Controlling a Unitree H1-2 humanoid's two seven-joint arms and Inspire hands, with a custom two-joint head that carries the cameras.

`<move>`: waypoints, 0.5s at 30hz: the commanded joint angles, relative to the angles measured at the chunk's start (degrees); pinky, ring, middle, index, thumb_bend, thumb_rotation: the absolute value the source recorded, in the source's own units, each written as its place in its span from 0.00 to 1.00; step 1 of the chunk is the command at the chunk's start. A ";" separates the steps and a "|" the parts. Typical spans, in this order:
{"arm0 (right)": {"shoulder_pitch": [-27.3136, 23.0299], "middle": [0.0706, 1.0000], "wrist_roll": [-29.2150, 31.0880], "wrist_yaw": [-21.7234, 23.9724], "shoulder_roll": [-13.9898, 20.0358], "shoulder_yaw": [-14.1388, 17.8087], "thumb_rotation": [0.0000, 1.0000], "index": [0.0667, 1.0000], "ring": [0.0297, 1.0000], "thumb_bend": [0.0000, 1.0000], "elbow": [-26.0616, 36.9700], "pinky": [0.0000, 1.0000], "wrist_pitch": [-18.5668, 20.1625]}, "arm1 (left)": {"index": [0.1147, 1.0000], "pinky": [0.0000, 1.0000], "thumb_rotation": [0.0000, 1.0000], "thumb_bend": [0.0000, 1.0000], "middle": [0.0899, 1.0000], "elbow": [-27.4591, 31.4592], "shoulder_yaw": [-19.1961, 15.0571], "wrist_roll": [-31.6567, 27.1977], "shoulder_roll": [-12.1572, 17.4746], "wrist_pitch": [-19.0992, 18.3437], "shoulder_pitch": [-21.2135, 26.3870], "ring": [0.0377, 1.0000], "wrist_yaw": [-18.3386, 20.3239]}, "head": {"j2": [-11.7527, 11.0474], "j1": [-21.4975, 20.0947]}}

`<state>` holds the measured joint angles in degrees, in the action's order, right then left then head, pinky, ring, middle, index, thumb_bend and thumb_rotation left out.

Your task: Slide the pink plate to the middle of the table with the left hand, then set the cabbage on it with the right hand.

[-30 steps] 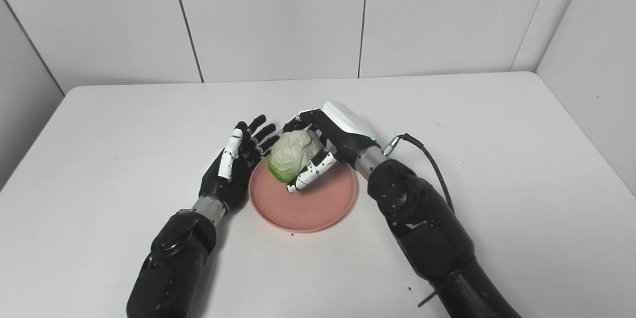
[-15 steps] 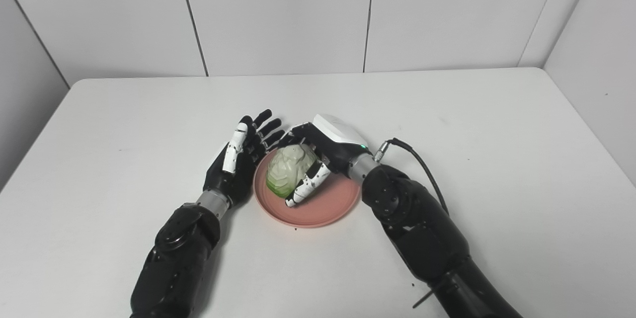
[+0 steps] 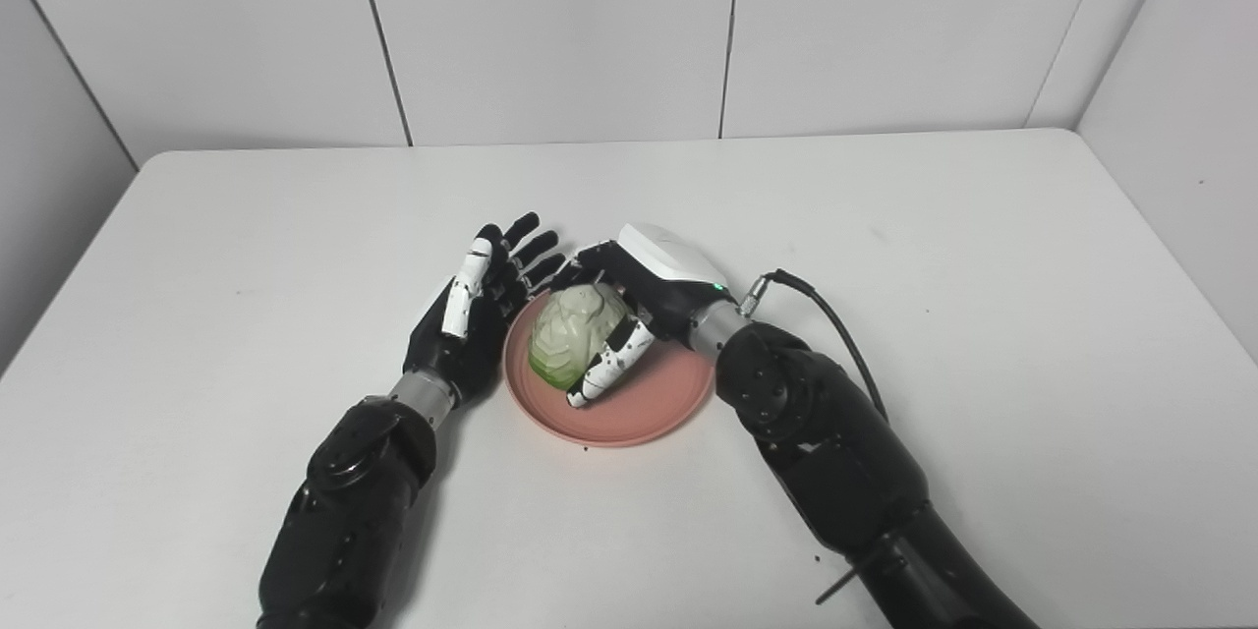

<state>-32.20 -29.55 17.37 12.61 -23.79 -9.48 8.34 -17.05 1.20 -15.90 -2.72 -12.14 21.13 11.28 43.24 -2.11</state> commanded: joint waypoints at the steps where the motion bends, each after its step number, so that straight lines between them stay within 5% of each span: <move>1: -2.33 0.43 -0.15 0.72 0.46 0.55 0.00 0.48 0.48 0.53 2.13 0.44 -0.37 | 0.92 0.90 1.00 0.43 0.92 -1.80 0.33 0.91 0.05 -4.18 -1.67 0.90 -0.76 | 0.08 0.06; 3: -2.54 0.58 -0.48 2.12 0.82 0.27 0.10 0.46 0.57 0.52 2.81 0.52 0.56 | 0.92 0.91 1.00 0.43 0.93 -1.88 0.44 0.99 0.11 -3.96 -1.62 0.91 -0.63 | 0.09 0.07; 4: -2.67 0.63 -0.94 2.87 1.02 0.03 0.08 0.61 0.61 0.73 3.13 0.56 0.98 | 0.92 0.91 1.00 0.43 0.93 -1.90 0.48 1.04 0.12 -3.86 -1.60 0.91 -0.61 | 0.09 0.07; 6: -3.02 0.69 -2.17 4.50 1.49 -0.62 0.13 0.73 0.65 0.85 3.78 0.59 1.84 | 0.92 0.91 1.00 0.43 0.93 -1.90 0.46 0.92 0.10 -3.89 -1.58 0.92 -0.56 | 0.08 0.07; 12: -3.70 0.88 -2.51 8.33 1.89 -0.74 0.27 0.96 0.80 0.98 5.73 0.67 3.69 | 0.95 0.92 1.00 0.43 0.95 -1.90 0.41 0.70 0.17 -3.98 -1.58 0.95 -0.38 | 0.14 0.08; 15: -3.63 0.92 -1.84 8.65 1.85 0.09 0.29 1.00 0.84 1.00 6.60 0.69 3.33 | 0.95 0.92 1.00 0.43 0.96 -1.91 0.33 0.45 0.14 -4.14 -1.56 0.97 -0.19 | 0.15 0.03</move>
<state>-33.12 -31.79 26.32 14.41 -24.98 -4.95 11.16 -17.07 1.35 -15.94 -2.70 -12.15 21.13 11.43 43.33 -2.11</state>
